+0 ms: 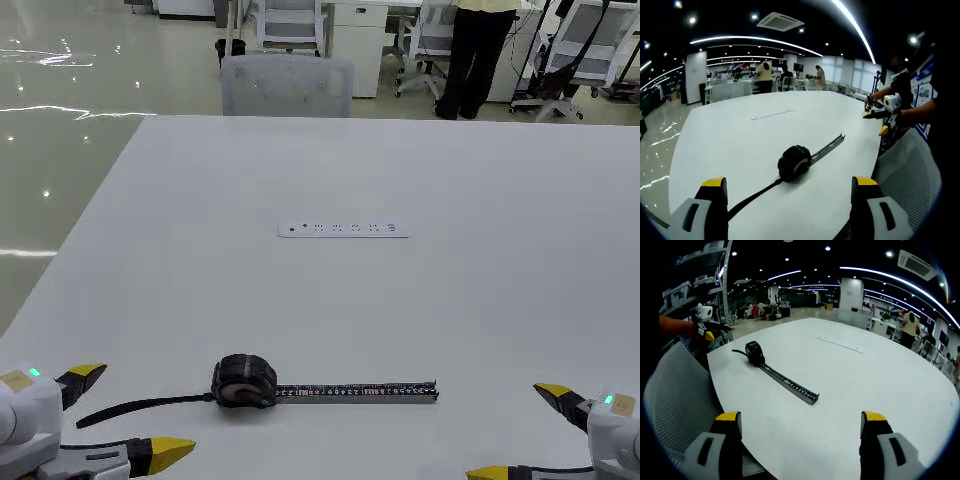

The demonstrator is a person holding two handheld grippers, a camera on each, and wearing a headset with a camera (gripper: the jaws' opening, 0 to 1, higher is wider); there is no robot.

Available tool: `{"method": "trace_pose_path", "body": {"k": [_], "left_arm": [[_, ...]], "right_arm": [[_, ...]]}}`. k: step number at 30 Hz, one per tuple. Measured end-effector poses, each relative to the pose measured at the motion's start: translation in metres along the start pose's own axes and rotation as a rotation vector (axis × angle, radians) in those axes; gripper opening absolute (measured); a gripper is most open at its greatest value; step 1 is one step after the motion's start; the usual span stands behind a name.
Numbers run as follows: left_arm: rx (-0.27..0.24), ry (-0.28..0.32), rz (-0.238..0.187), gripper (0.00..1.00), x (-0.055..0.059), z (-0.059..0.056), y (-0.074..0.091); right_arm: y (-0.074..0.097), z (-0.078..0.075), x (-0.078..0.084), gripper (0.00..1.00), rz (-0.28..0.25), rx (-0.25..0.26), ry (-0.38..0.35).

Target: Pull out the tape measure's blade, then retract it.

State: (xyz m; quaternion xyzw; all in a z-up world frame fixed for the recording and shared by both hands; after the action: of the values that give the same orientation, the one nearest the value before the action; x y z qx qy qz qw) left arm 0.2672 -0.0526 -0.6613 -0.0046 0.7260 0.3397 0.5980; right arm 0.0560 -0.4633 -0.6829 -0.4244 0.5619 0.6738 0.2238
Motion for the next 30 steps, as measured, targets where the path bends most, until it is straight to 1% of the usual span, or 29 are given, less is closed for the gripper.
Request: {"method": "trace_pose_path", "body": {"k": [1,3,5,6,7,8,10,12,16,18,20,23,26,30], "left_arm": [[0.002,-0.005,0.005,1.0,0.002,-0.001,-0.001],[0.001,0.004,0.006,1.0,0.005,-0.002,-0.001],[0.006,0.024,-0.013,1.0,0.01,-0.007,-0.001],[0.01,0.001,-0.025,1.0,0.013,-0.012,-0.001],[0.005,-0.015,-0.022,1.0,0.017,-0.013,0.0],[0.001,-0.014,-0.017,1.0,0.02,-0.014,0.0],[0.009,0.006,0.001,1.0,0.029,-0.016,0.0],[0.014,0.019,0.013,1.0,0.034,-0.016,0.001],[0.013,0.012,0.018,1.0,0.035,-0.017,0.002],[0.011,0.016,0.014,1.0,0.033,-0.017,0.003],[0.007,0.015,0.001,1.0,0.03,-0.015,0.002],[0.001,0.012,0.001,1.0,0.029,-0.014,0.002],[-0.002,0.009,0.003,1.0,0.03,-0.012,0.003],[-0.014,0.014,-0.008,1.0,0.031,-0.009,0.005]], "right_arm": [[0.0,0.002,0.0,1.0,-0.003,-0.008,-0.002],[0.001,0.004,0.001,1.0,-0.001,-0.01,0.008],[0.001,0.006,0.005,1.0,0.02,-0.006,0.034],[0.002,0.007,0.007,1.0,0.028,-0.006,0.04],[0.002,0.008,0.009,1.0,0.032,-0.007,0.042],[0.003,0.009,0.012,1.0,0.037,-0.007,0.042],[0.004,0.011,0.016,1.0,0.04,-0.006,0.041],[0.006,0.013,0.018,1.0,0.04,-0.003,0.033],[0.007,0.015,0.019,1.0,0.035,-0.003,0.025],[0.007,0.016,0.019,1.0,0.035,-0.007,0.025],[0.007,0.015,0.017,1.0,0.03,-0.005,0.03],[0.007,0.015,0.016,1.0,0.022,0.002,0.03],[0.009,0.016,0.018,1.0,0.016,0.003,0.027],[0.009,0.018,0.02,1.0,0.022,0.003,0.022]]}}
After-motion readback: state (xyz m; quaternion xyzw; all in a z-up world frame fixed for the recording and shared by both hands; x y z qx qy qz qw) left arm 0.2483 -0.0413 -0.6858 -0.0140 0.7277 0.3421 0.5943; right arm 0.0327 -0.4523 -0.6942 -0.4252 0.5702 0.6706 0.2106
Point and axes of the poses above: the centre of the closed fingertips' face, and the gripper's own axes: y roughly backward along the fingers, z roughly to its left, x roughly out of its underside, the point moved 6 cm from there along y, roughly backward along the fingers, and after that the axes turned 3 degrees about -x, right-handed, at the moved point
